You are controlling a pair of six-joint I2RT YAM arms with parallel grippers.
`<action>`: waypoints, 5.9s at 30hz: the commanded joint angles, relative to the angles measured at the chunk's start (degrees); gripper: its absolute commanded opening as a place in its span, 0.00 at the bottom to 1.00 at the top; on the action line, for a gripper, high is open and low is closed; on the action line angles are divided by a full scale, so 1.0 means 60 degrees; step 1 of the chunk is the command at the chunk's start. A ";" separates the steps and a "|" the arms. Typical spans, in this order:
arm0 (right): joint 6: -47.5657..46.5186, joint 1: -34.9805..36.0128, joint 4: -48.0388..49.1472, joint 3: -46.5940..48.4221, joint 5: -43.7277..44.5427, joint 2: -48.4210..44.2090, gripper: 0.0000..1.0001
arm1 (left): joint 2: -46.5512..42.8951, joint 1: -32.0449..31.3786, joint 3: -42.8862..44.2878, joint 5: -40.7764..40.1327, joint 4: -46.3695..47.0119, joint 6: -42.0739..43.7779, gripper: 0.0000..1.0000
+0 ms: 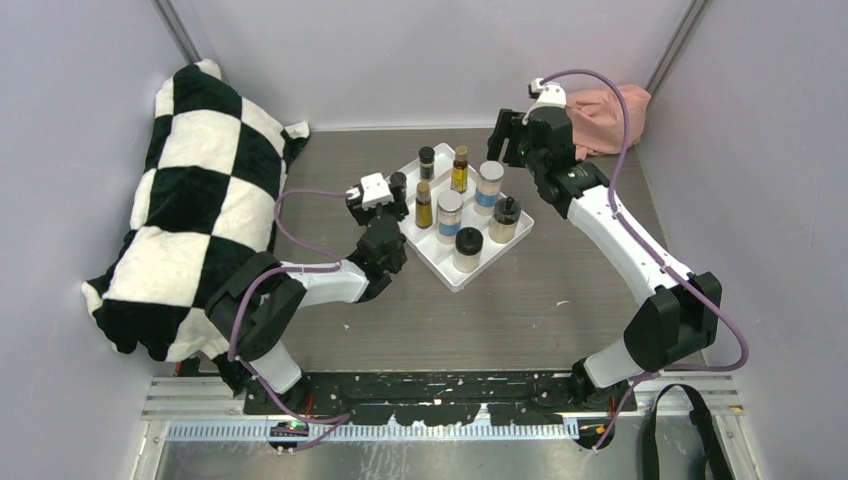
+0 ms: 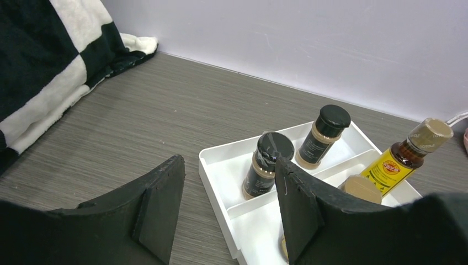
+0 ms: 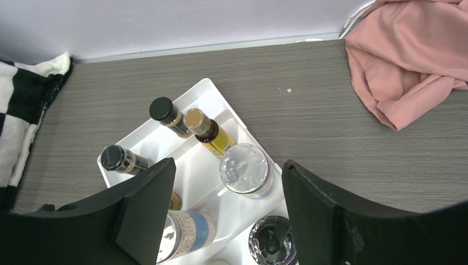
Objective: Organize the condiment bottles
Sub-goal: Reset both arms
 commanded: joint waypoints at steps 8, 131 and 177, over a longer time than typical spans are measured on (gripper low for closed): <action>0.0153 0.0231 0.0055 -0.0510 0.0363 -0.0846 0.77 | -0.0916 -0.0513 -0.0321 -0.0484 0.0364 0.0332 0.62; 0.0072 -0.1449 -0.3433 0.6355 0.2489 0.2948 0.79 | -0.3840 0.1672 0.3374 -0.0608 -0.6014 0.2306 0.48; 0.0779 -0.1492 -0.2208 -0.0778 0.1257 -0.3612 0.78 | -0.3942 0.1388 0.2262 0.1767 -0.8822 -0.1699 0.54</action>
